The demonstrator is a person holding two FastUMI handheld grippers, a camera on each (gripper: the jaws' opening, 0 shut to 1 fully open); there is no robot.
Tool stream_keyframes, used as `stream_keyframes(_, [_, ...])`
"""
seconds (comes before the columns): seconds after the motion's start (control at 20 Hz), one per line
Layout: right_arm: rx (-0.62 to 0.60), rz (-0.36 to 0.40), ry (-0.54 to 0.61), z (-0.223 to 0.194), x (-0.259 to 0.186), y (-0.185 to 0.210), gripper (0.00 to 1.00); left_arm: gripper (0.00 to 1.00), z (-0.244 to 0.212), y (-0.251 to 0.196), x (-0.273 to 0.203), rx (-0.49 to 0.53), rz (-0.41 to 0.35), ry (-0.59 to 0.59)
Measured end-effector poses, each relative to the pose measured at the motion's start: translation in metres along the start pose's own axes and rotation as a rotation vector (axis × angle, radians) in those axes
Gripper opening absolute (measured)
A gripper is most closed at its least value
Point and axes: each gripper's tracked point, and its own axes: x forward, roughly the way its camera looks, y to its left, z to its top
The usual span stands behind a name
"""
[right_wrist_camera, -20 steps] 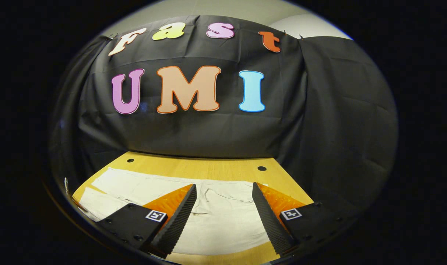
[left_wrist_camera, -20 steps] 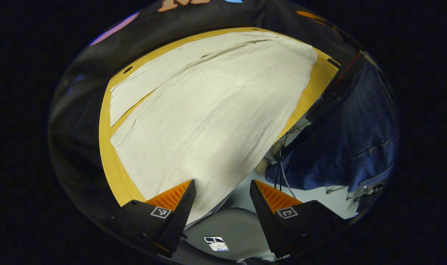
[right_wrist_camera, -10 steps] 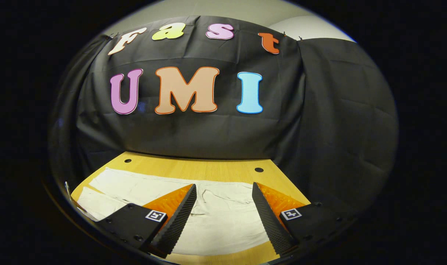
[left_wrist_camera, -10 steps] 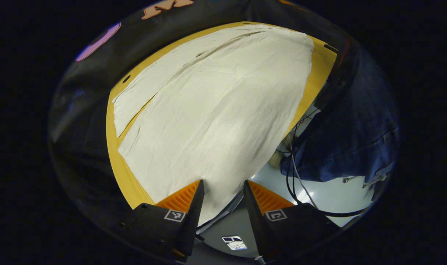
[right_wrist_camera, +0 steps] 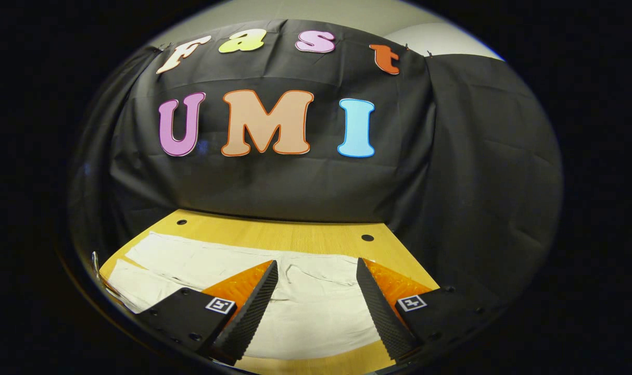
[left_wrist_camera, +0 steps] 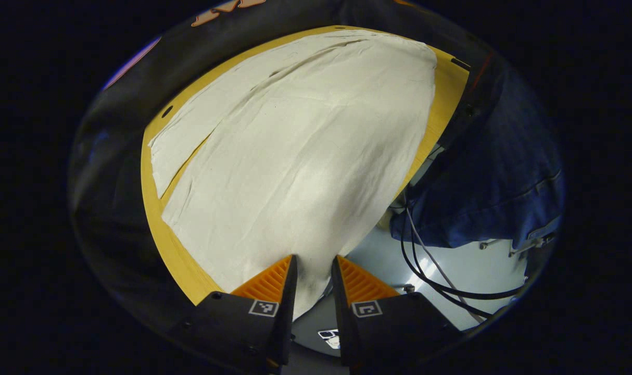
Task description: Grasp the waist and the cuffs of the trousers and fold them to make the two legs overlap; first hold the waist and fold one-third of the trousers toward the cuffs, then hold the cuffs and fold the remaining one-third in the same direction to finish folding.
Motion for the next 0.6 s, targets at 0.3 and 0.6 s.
stream_keyframes(0.3, [0.001, 0.009, 0.012, -0.005, 0.004, -0.002, 0.97, 0.03, 0.002, 0.0, -0.002, -0.006, -0.071, 0.049])
stream_keyframes(0.6, [-0.11, 0.085, 0.066, -0.028, 0.014, 0.005, 0.98, 0.0, 0.005, 0.001, -0.001, -0.023, -0.164, 0.089])
